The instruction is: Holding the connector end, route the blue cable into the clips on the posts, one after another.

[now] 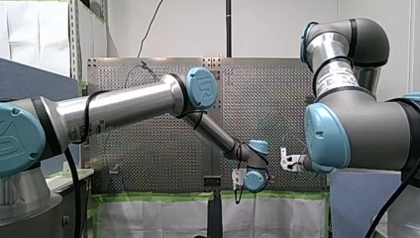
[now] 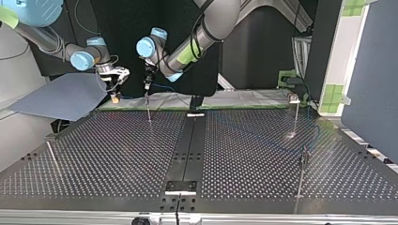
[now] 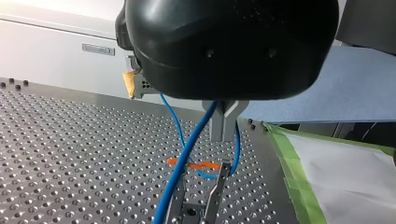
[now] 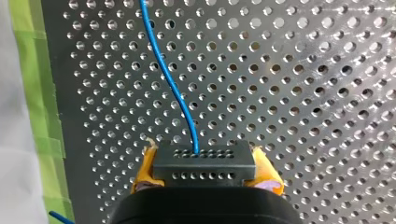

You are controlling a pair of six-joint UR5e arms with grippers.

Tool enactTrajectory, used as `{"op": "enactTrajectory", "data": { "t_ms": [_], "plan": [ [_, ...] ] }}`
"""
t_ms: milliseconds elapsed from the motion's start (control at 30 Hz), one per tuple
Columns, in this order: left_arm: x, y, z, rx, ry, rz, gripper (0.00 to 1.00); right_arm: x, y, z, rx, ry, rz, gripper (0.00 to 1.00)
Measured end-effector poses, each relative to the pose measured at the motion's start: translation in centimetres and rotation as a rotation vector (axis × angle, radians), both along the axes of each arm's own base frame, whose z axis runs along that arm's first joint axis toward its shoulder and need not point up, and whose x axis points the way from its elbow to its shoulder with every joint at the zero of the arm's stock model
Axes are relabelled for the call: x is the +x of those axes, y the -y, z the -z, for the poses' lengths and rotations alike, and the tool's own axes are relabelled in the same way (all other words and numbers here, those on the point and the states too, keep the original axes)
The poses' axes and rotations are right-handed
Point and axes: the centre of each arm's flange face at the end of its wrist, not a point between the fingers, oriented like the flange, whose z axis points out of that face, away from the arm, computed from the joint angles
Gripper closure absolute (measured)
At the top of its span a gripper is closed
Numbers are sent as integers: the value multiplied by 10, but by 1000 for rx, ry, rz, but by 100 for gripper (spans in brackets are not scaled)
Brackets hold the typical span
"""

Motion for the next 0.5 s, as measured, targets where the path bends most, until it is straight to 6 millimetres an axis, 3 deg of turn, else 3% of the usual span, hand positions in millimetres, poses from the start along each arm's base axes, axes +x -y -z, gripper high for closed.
{"op": "enactTrajectory", "data": {
  "t_ms": [300,500],
  "plan": [
    [3,-8,2,21,-20,-23,100,-7,-13,39,49,-11,14,100],
    [0,-9,4,38,-32,-22,100,-15,-20,48,55,-19,13,100]
  ]
}}
